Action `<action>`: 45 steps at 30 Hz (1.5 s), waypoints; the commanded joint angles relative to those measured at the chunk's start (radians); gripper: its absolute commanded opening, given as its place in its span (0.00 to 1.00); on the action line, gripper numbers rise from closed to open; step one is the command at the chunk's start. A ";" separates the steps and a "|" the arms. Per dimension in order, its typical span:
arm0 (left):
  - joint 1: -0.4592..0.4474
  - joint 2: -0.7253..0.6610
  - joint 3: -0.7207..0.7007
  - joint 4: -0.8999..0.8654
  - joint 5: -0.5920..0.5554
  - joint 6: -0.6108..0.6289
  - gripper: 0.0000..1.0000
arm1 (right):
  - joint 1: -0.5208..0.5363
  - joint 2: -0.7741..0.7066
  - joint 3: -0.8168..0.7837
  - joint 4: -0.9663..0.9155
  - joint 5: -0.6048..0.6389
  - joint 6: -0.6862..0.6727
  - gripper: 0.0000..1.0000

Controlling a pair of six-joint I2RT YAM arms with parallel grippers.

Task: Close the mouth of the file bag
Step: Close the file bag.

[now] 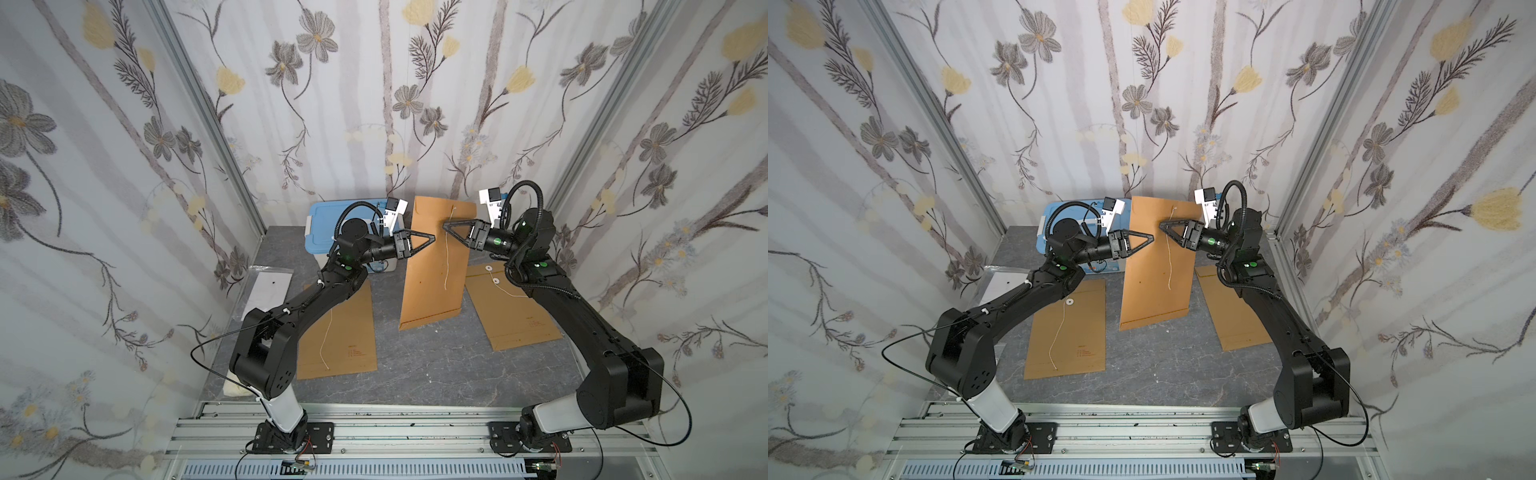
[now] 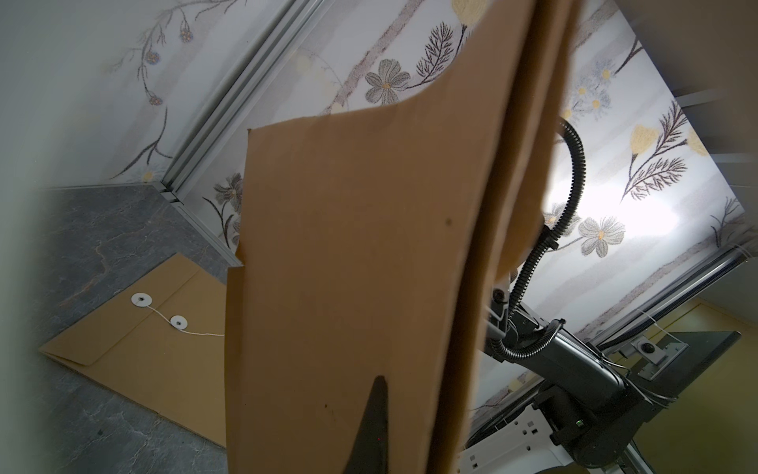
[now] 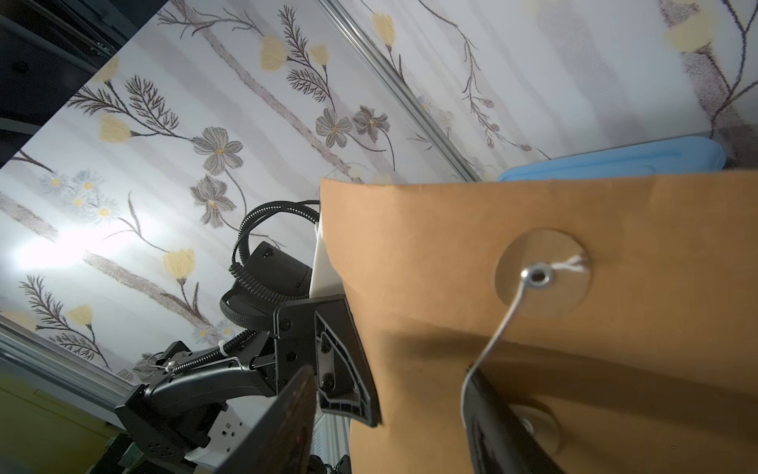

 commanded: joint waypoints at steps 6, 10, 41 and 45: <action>0.007 0.002 0.013 0.068 -0.007 -0.018 0.00 | 0.005 -0.056 -0.053 0.119 -0.048 0.021 0.51; 0.013 0.011 0.013 0.097 -0.011 -0.048 0.00 | 0.009 -0.063 -0.065 0.131 -0.069 0.023 0.49; 0.045 0.061 0.016 0.298 -0.091 -0.228 0.00 | 0.087 -0.104 -0.293 0.299 0.029 0.070 0.24; 0.047 0.060 0.010 0.305 -0.094 -0.233 0.00 | 0.092 -0.101 -0.307 0.309 0.035 0.070 0.19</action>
